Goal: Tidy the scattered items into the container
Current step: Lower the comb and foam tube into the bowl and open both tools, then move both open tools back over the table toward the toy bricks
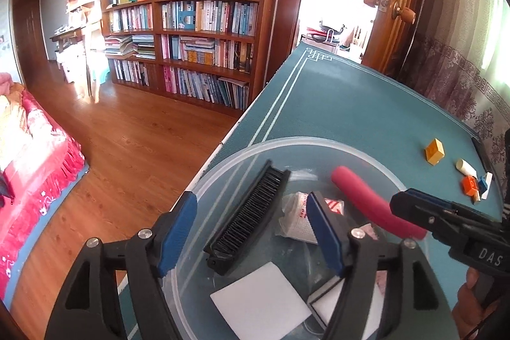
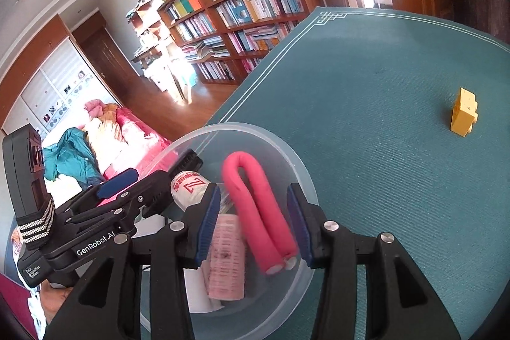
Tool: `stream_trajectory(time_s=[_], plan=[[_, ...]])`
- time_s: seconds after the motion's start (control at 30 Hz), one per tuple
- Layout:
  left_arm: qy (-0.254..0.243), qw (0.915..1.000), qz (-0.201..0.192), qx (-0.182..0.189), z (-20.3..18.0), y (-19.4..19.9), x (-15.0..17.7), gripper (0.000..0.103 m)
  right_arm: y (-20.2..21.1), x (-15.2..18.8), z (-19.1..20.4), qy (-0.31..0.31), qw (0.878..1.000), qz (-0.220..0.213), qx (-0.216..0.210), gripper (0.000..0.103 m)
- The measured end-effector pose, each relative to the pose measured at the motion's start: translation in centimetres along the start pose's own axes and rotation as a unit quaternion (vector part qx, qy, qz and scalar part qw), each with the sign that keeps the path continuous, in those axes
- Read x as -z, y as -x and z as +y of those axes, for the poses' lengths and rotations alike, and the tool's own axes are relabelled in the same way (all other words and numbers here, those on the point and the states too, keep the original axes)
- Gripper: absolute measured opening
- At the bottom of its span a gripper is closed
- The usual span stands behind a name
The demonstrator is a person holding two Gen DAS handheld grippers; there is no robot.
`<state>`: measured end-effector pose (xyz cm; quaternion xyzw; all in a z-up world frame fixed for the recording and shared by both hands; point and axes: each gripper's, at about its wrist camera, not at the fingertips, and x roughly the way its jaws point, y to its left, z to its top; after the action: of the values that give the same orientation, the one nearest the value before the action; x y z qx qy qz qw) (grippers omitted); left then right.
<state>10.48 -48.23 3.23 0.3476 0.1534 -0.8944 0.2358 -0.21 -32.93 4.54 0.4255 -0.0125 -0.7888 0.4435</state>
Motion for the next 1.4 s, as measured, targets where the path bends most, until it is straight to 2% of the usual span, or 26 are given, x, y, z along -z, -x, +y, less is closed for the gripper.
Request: stream_trajectory(time_s=[0.4, 0.67, 1.07, 1.4], plan=[[0.001, 0.9999, -0.004, -0.01, -0.3, 0.3, -0.4, 0.083, 1.3, 0.4, -0.4, -0.005, 1.0, -0.009, -0.006, 0.049], [-0.005, 1.0, 0.003, -0.002, -1.7, 0.0, -0.6, 0.084, 3.4, 0.7, -2.0, -0.016, 0.999, -0.032, 0.017, 0.049], [-0.027, 0.9995, 0.006, 0.017, -5.3, -0.2, -0.7, 0.084, 7.6, 2.1, -9.1, -0.064, 0.991, -0.06, 0.104, 0.049], [-0.06, 0.9972, 0.014, 0.042, -10.2, -0.3, -0.5, 0.084, 12.9, 2.9, -17.3, -0.153, 0.963, -0.117, 0.186, 0.049]])
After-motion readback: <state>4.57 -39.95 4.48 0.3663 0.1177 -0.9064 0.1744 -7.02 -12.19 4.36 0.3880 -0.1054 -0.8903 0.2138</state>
